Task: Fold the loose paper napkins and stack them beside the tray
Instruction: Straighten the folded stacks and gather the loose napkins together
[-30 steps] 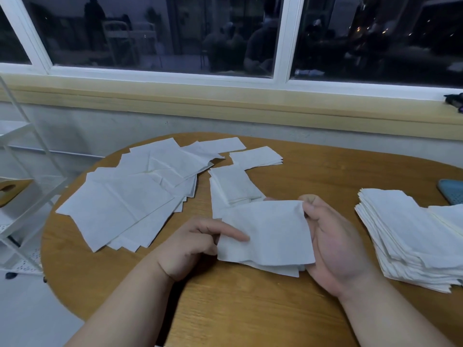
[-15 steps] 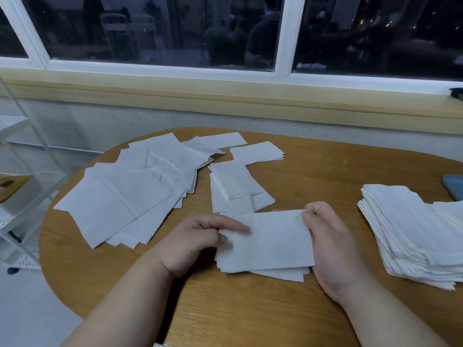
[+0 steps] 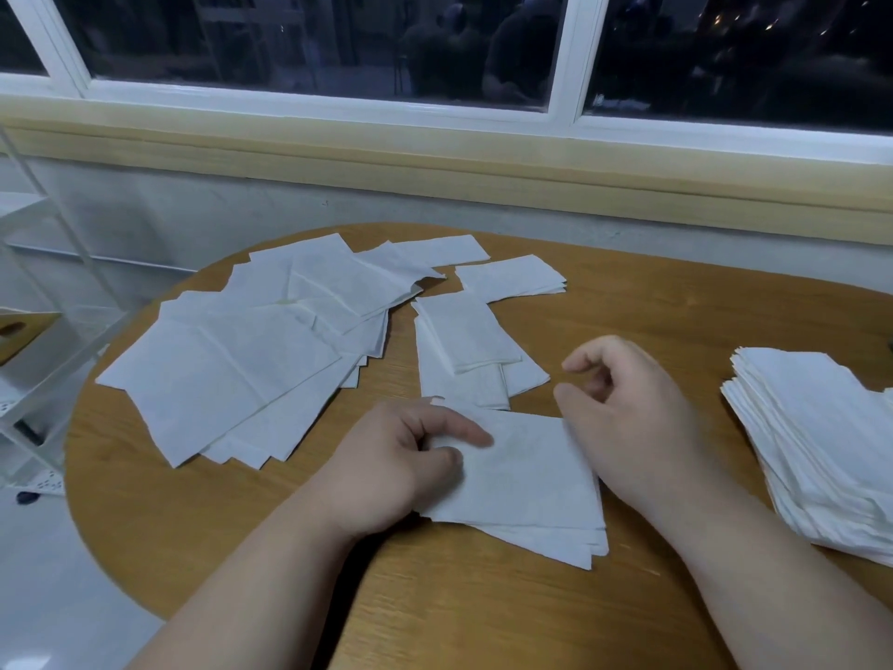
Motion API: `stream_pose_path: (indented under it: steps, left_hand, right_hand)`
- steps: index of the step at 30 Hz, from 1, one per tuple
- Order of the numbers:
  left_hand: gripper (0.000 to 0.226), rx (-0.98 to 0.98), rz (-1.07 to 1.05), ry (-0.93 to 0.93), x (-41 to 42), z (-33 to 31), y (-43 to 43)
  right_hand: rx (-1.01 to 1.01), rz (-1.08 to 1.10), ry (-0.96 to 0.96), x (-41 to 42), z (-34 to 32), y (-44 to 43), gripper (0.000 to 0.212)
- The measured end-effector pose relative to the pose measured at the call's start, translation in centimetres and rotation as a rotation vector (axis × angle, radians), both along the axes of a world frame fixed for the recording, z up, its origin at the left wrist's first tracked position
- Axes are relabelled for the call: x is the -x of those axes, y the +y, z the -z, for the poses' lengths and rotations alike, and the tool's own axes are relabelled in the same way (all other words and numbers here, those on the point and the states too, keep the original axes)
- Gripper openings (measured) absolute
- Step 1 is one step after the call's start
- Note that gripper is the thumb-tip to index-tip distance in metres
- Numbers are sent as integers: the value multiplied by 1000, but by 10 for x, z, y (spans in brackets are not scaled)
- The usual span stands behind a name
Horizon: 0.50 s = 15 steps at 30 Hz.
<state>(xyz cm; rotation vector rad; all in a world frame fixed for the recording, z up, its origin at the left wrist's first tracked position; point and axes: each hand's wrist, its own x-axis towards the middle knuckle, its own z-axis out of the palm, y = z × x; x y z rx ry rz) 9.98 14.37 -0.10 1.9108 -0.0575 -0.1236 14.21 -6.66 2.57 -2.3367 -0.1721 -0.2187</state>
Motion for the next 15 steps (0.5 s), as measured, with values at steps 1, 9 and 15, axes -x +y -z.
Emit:
stream_pose_path:
  steps: [1, 9, 15]
  left_hand:
    - [31, -7, -11, -9, 0, 0, 0]
    - [36, -5, -63, -30, 1, 1, 0]
    - [38, -36, -56, -29, -2, -1, 1]
  right_hand:
    - [67, -49, -15, -11, -3, 8, 9]
    - [334, -277, 16, -80, 12, 64, 27]
    - [371, -314, 18, -90, 22, 71, 8]
